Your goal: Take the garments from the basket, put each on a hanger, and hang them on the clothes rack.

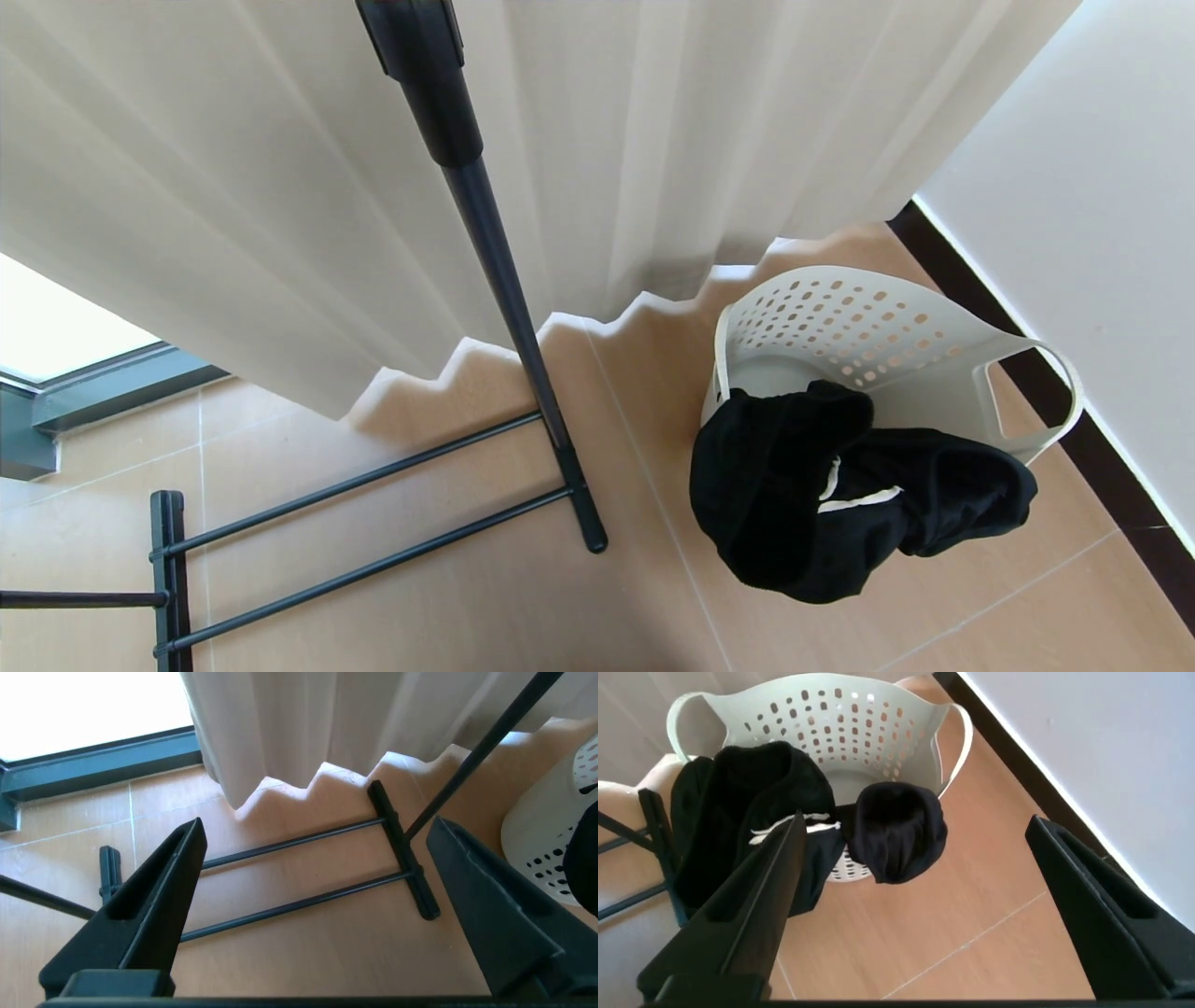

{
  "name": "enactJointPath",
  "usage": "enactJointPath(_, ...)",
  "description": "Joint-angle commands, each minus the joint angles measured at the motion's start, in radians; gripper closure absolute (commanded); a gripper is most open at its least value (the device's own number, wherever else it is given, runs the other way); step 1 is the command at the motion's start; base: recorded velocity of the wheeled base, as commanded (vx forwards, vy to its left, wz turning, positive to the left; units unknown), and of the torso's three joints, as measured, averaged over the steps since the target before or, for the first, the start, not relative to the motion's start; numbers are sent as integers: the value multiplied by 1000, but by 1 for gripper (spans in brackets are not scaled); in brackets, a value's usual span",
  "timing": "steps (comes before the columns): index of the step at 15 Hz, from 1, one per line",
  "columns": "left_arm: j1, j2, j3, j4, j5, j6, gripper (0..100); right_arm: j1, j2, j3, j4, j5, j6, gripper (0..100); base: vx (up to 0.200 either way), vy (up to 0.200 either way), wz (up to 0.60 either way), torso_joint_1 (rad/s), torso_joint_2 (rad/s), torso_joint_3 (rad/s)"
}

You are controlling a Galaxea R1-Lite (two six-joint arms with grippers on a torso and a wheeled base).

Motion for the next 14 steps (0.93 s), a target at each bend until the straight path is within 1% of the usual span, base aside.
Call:
enactJointPath(1, 1, 1, 0, 0, 0, 0, 0, 5, 135, 0, -2, -3, 0, 0, 0, 0, 0, 0, 0, 0)
enactJointPath(2, 2, 1, 0, 0, 0, -2, 0, 7, 187, -8, -5, 0, 0, 0, 0, 0, 0, 0, 0, 0)
enactJointPath(3, 1, 1, 0, 0, 0, 0, 0, 16, 287, -49, -4, 8, -3, 0, 0, 0, 0, 0, 0, 0)
enactJointPath(4, 1, 1, 0, 0, 0, 0, 0, 33, 354, -75, -8, 17, -3, 0, 0, 0, 0, 0, 0, 0)
enactJointPath(5, 2, 1, 0, 0, 0, -2, 0, 67, 446, -130, -5, 31, -3, 0, 0, 0, 0, 0, 0, 0)
enactJointPath(6, 1, 1, 0, 0, 0, -2, 0, 85, 494, -160, -5, 34, -3, 0, 0, 0, 0, 0, 0, 0)
enactJointPath(7, 1, 1, 0, 0, 0, 0, 0, 123, 607, -221, -1, 33, -12, 0, 0, 0, 0, 0, 0, 0)
enactJointPath(8, 1, 1, 0, 0, 0, 0, 0, 133, 655, -236, -1, 33, -21, 0, 0, 0, 0, 0, 0, 0)
enactJointPath(9, 1, 1, 0, 0, 0, 0, 0, 142, 774, -262, -7, 33, -56, 0, 0, 0, 0, 0, 0, 0)
enactJointPath(10, 1, 1, 0, 0, 0, 0, 0, 142, 854, -291, -13, 33, -89, 0, 0, 0, 0, 0, 0, 0)
enactJointPath(12, 1, 1, 0, 0, -1, 0, 0, 140, 975, -385, -10, 34, -138, 0, 0, 0, 0, 0, 0, 0)
enactJointPath(14, 1, 1, 0, 0, 0, 0, 0, 143, 1095, -430, -10, 36, -171, 0, 0, 0, 0, 0, 0, 0)
